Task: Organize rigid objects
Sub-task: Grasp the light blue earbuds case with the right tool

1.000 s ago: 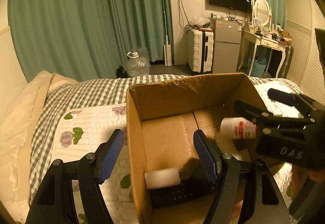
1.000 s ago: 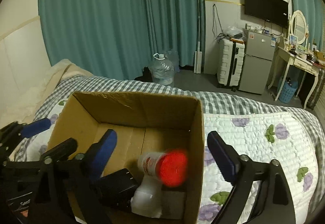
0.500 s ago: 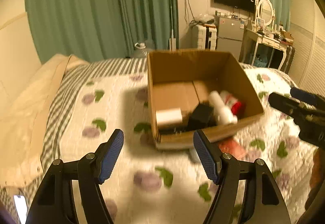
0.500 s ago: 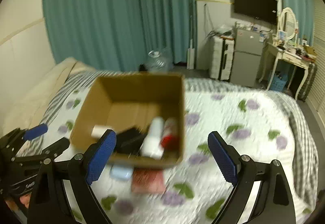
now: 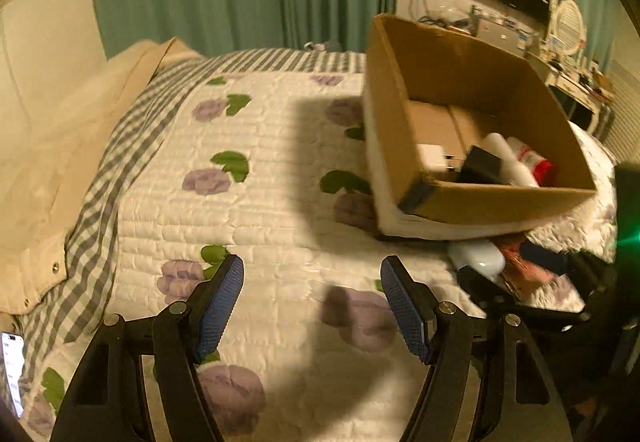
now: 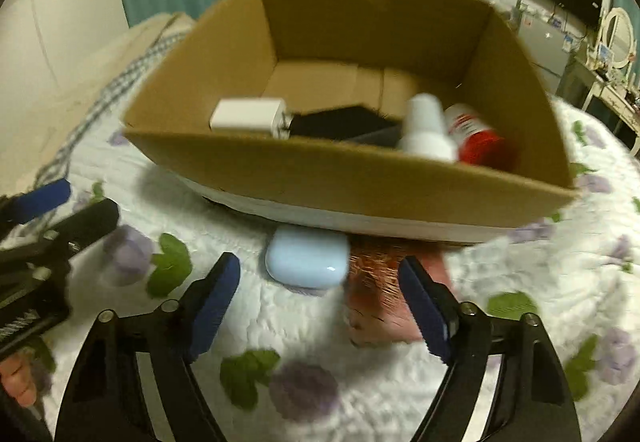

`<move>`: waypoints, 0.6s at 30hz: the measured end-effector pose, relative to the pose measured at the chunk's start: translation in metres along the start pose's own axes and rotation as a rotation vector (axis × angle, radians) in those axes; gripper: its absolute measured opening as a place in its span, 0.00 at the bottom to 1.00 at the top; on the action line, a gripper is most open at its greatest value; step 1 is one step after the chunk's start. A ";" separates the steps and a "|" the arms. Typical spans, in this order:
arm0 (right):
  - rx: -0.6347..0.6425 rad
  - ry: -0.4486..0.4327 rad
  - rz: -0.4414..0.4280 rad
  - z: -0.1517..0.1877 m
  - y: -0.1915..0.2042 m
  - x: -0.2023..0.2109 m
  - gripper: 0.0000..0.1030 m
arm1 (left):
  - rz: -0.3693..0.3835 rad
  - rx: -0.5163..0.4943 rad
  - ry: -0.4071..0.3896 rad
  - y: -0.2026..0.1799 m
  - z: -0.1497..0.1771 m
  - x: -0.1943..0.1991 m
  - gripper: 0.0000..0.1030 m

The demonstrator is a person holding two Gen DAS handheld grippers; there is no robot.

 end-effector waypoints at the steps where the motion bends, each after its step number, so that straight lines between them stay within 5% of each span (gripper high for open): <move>1: 0.006 0.013 0.000 0.001 0.002 -0.007 0.70 | -0.004 0.009 0.004 0.002 0.000 -0.003 0.72; 3: 0.020 0.017 0.013 -0.001 0.004 -0.016 0.70 | -0.006 0.014 0.007 0.004 0.000 -0.007 0.72; 6: 0.019 0.024 0.014 -0.004 0.004 -0.021 0.49 | -0.004 0.005 0.012 0.003 0.001 -0.010 0.72; 12: 0.002 -0.010 0.015 0.018 -0.005 0.018 0.49 | -0.011 -0.034 -0.005 -0.007 0.002 -0.001 0.72; 18: -0.122 -0.054 0.076 0.035 -0.060 0.076 0.49 | 0.059 -0.119 0.003 -0.050 0.010 0.009 0.72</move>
Point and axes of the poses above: each gripper's, at about its wrist camera, not at the fingertips, and x roughly against the way its jaws point, y to its left, z to its underside, the point moved 4 cm from there along -x, roughly the way its jaws point, and after that the axes turned 1 degree about -x, right-handed, at the moved point
